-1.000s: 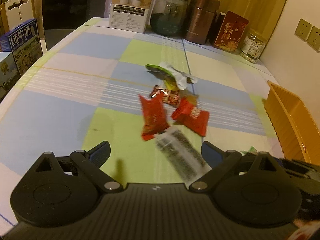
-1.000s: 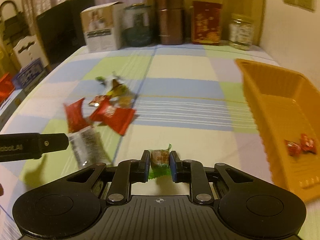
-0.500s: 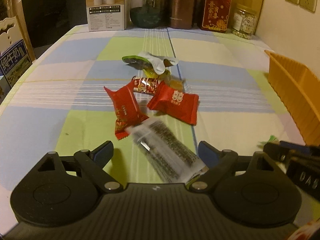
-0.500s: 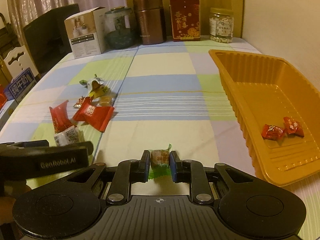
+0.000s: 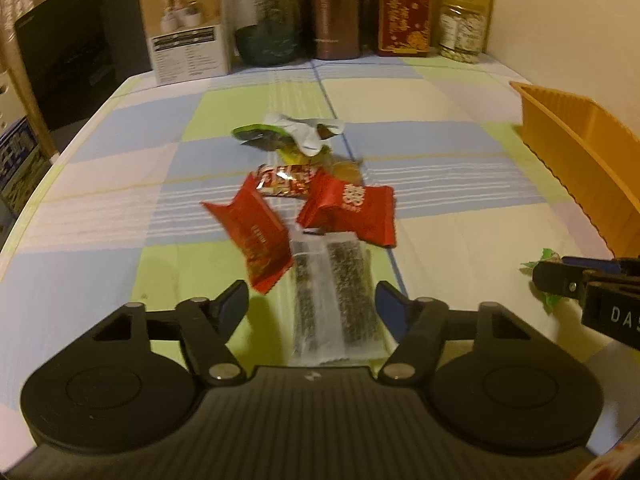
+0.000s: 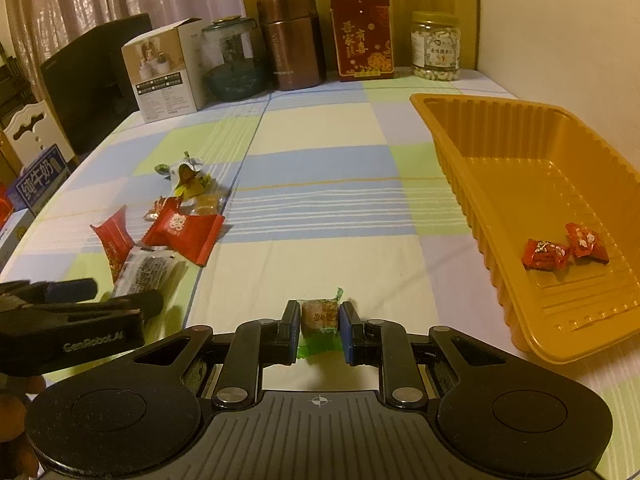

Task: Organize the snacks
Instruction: 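Grasp the green-wrapped candy with the right gripper while the left grasps the dark-stick packet, then carry the packet and green candy over the orange tray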

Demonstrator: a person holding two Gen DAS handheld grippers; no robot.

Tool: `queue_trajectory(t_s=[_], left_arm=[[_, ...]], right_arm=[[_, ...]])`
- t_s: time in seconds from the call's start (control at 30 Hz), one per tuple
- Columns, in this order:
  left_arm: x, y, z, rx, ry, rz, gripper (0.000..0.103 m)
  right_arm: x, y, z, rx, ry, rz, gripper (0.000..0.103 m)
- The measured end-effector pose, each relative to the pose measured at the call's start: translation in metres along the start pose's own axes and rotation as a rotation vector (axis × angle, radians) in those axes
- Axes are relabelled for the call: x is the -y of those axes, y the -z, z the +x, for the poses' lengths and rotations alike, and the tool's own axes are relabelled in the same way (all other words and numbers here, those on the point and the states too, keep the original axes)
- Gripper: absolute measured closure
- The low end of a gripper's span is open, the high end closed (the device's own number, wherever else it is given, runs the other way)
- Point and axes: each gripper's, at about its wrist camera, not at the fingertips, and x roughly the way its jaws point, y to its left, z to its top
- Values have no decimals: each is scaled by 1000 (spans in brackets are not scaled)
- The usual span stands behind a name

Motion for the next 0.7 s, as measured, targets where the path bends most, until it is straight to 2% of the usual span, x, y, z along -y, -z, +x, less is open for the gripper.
queue_trajectory(t_s=[0.1,0.2,0.37,0.7], left_arm=[[6,-2,3,-18,10,49,58],[10,-4,3,-25,11,70,67],[5,-1,-4,-33,32,31,69],[-2,4,-50,-6,58,-23,69]], right_arm=[[1,0,1,-2,-4,9,82],[1,0,1,-3,-8,11,82],[2,0,-3,3,-11,13,82],[-8,3,-31,20,-28,24,82]])
